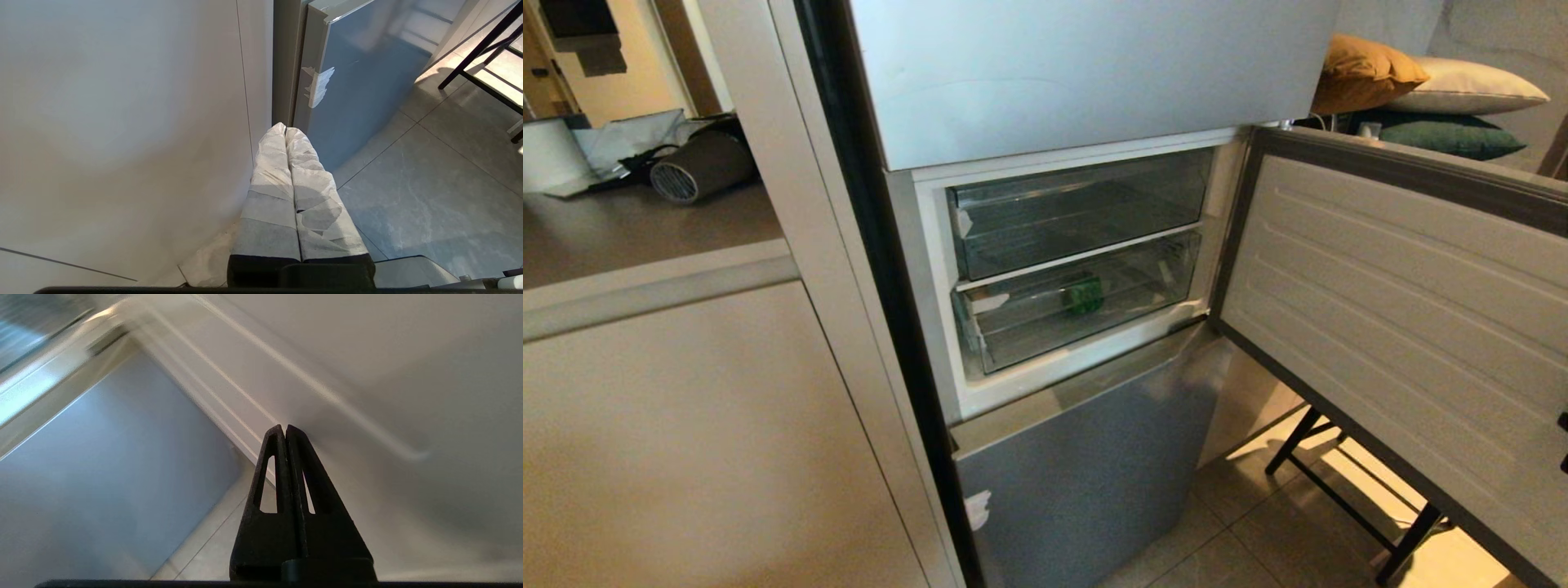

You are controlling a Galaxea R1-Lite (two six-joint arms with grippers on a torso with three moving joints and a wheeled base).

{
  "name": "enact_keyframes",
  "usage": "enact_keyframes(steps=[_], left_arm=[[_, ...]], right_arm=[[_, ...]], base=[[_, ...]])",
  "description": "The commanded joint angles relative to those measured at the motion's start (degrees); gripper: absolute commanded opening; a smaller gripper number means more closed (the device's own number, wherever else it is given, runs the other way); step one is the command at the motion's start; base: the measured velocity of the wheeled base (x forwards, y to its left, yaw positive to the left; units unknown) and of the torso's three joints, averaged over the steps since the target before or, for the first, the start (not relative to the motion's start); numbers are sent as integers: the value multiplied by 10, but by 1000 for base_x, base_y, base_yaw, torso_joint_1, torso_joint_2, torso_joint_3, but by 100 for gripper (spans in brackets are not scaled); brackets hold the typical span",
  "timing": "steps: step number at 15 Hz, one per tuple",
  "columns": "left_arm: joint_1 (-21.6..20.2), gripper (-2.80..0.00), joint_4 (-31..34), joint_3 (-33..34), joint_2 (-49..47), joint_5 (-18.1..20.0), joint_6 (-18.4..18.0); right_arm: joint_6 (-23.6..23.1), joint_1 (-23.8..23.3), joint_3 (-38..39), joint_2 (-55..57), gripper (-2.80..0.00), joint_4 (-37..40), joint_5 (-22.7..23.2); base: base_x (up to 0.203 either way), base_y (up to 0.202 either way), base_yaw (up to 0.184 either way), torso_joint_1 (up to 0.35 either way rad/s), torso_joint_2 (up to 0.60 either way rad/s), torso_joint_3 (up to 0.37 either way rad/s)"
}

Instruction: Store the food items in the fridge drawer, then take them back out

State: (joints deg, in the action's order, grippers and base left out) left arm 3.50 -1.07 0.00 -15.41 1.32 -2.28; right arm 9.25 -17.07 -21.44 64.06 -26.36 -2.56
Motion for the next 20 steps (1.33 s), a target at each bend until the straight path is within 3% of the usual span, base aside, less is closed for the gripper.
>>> enact_keyframes(steps=[1, 6, 11, 15, 17, 20], left_arm=[[0, -280, 0, 6, -3, 0, 0], [0, -280, 0, 6, -3, 0, 0], [0, -280, -1, 6, -3, 0, 0], [0, -280, -1, 6, -3, 0, 0], [0, -280, 0, 6, -3, 0, 0], [0, -280, 0, 6, -3, 0, 0]], right_arm=[[0, -11, -1, 13, -280, -2, 0], [-27, -6, 43, -79, -280, -2, 29], [-71, -6, 140, -248, -280, 13, 137], [-114, -5, 190, -371, -280, 89, 172], [-122, -6, 194, -421, -280, 151, 211], [-126, 2, 195, -474, -280, 218, 221]], base=[[0, 0, 0, 0, 0, 0], [0, 0, 0, 0, 0, 0], [0, 0, 0, 0, 0, 0], [0, 0, 0, 0, 0, 0], [0, 0, 0, 0, 0, 0], [0, 0, 0, 0, 0, 0]])
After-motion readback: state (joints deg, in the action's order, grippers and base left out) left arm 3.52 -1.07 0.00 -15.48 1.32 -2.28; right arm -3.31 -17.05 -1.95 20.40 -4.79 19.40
